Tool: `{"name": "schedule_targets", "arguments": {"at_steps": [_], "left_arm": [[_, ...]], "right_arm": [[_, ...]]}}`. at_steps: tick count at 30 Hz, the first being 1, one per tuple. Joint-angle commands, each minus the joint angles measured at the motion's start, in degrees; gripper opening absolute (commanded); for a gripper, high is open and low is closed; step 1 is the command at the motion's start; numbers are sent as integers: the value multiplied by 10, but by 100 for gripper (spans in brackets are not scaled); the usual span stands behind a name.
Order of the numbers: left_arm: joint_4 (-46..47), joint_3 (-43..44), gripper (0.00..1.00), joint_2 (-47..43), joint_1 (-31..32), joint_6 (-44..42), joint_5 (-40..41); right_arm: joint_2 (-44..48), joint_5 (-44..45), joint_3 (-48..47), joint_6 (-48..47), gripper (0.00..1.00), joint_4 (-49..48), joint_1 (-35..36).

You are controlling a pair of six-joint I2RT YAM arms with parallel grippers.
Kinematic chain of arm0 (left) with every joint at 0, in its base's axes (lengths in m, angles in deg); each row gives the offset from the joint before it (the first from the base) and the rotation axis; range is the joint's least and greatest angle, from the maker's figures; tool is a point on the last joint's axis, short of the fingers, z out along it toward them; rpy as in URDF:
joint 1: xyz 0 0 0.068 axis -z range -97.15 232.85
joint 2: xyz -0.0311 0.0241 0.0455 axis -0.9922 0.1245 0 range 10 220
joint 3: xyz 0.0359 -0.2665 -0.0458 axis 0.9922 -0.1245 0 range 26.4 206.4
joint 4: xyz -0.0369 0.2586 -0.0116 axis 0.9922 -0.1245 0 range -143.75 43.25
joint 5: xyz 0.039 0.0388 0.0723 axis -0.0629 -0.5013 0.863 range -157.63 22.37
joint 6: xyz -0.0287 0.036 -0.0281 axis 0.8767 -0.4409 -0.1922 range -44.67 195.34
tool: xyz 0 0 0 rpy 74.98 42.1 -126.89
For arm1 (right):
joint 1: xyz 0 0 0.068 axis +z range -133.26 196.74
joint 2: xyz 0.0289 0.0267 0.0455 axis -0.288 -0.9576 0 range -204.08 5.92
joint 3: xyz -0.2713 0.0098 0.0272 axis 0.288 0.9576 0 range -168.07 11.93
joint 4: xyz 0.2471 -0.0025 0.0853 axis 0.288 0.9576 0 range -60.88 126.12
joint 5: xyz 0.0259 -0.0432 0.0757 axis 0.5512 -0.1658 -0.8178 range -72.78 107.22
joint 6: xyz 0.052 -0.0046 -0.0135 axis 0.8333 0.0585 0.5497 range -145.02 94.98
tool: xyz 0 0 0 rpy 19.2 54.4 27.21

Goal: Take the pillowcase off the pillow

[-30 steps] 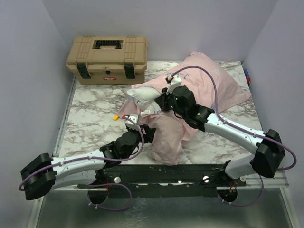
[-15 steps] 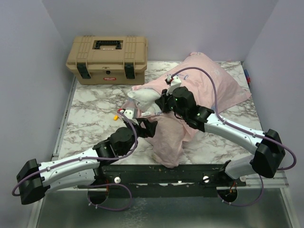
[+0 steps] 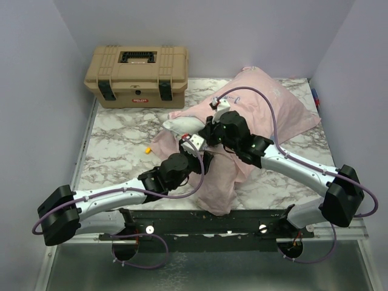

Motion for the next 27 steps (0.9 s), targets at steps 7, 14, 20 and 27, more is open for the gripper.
{"name": "schedule_targets", "arguments": {"at_steps": [7, 14, 20, 27], "left_arm": [[7, -2, 13, 25, 29, -12, -208], [10, -19, 3, 65, 110, -17, -246], [8, -2, 9, 143, 175, -19, -240], [-45, 74, 24, 243, 239, -41, -181]], "right_arm": [[8, 0, -29, -5, 1, -28, -15], [-10, 0, -66, -3, 1, -28, -30], [-21, -28, -96, 28, 1, -28, -57], [-33, -78, -107, 50, 1, -40, -74]]}}
